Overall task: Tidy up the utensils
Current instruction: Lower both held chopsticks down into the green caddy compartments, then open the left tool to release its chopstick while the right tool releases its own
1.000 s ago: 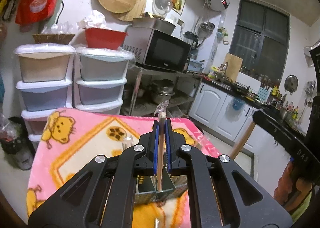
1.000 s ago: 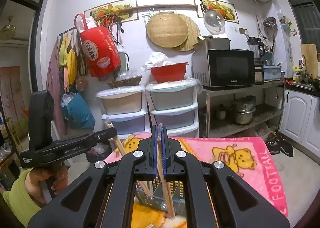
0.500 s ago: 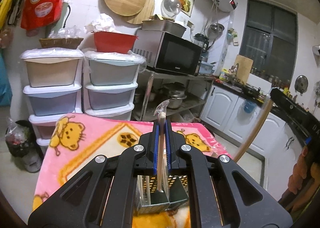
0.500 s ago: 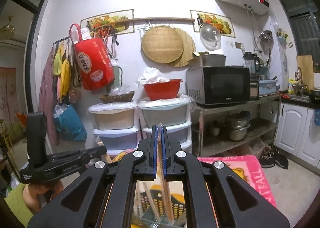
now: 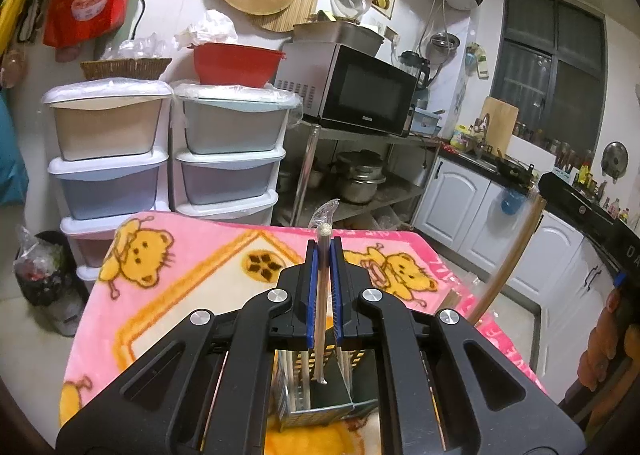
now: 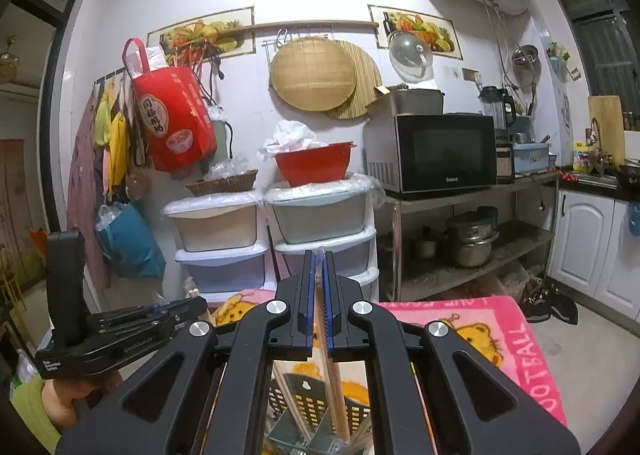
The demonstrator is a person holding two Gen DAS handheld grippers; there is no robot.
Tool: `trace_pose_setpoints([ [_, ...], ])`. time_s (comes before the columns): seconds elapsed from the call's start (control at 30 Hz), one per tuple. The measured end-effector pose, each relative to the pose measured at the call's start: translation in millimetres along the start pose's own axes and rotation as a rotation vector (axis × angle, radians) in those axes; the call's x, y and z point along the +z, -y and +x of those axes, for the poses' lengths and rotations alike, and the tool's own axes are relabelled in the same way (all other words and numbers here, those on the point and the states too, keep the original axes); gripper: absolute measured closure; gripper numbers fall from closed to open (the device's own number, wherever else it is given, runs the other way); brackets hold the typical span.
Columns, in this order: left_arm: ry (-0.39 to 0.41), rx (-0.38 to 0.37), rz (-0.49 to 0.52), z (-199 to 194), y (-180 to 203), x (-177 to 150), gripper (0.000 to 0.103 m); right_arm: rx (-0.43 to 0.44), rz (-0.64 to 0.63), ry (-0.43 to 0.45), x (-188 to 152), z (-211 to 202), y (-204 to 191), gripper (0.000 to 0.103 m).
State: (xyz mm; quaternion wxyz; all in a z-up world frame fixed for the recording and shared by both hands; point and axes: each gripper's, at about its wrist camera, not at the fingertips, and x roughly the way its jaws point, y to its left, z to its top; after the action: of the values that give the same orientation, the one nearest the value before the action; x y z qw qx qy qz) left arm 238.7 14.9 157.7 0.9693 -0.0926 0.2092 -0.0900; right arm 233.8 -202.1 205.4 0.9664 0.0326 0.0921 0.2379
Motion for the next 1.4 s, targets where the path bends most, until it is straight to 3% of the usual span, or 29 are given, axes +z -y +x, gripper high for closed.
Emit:
trace_pose_setpoints([
  [1.4,-0.081,0.020,0.039,26.7,9.2,-43.9,0.099,-0.012,0.034,-0.149,-54.1,32.4,2.4,0.098],
])
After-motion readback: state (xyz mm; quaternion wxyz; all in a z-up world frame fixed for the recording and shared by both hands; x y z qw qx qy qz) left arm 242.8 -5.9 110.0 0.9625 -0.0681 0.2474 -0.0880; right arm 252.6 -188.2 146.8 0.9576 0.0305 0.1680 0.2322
